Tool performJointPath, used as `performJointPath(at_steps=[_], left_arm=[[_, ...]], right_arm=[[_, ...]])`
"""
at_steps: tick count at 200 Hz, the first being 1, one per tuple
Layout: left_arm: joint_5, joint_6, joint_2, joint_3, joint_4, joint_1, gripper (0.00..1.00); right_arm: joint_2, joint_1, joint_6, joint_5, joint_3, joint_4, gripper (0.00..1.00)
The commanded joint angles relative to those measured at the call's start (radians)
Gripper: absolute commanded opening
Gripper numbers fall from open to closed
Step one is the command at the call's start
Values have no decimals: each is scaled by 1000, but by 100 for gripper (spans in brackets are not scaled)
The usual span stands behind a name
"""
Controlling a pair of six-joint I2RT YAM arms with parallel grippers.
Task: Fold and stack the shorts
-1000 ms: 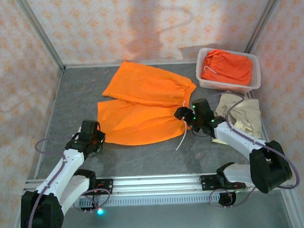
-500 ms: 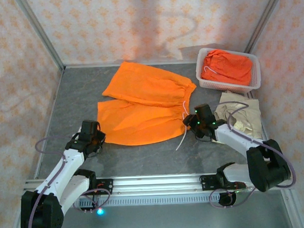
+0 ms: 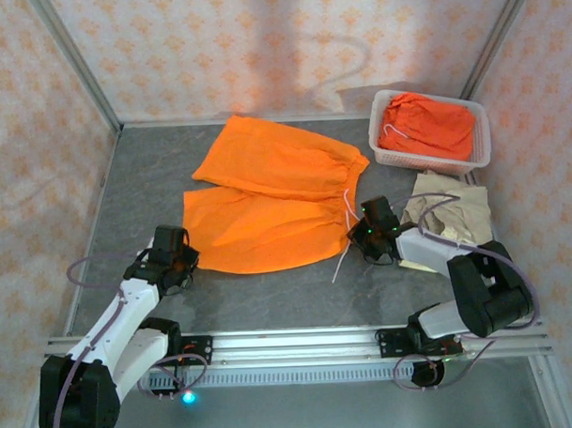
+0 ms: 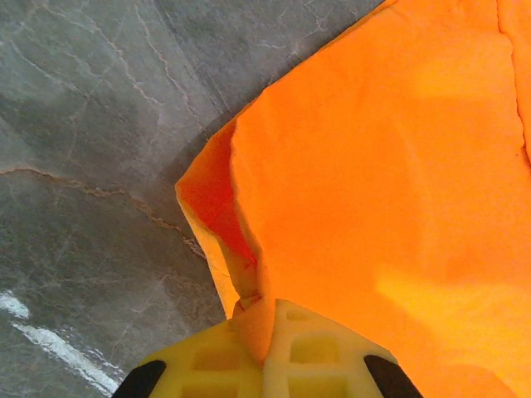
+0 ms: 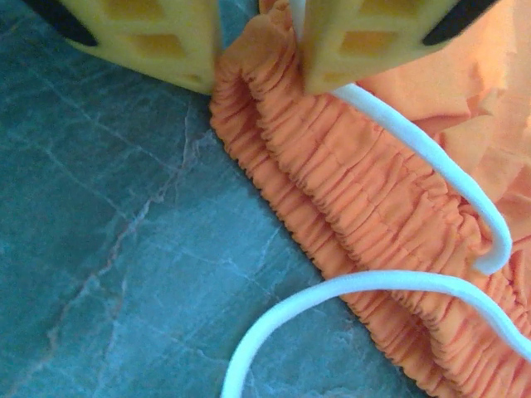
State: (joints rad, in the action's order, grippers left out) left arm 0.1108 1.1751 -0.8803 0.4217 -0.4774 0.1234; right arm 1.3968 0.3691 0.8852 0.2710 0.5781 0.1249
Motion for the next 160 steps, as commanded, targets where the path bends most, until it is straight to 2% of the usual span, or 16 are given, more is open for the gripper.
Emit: performJointPath(at_steps=[1,23,44,93,160], left_arm=[[-43,-32,-4,-3,13,-9,0],[-64,-46,0,16,-8,-8,0],[-83,-65,16,42,-35,-11,0],[-166,-148,98,191,-172,-25,0],[-228,-296,100,555,-341,-31,0]], right_arm=[[14,-7,5,-49,15,-14,18],[4,-11,-7,-60,21,-1,11],[-17,-16,-36,-77,48,46,0],[-118,-16,-140,-75,159,192,0],[-256,-16,-250,14,378,413,0]])
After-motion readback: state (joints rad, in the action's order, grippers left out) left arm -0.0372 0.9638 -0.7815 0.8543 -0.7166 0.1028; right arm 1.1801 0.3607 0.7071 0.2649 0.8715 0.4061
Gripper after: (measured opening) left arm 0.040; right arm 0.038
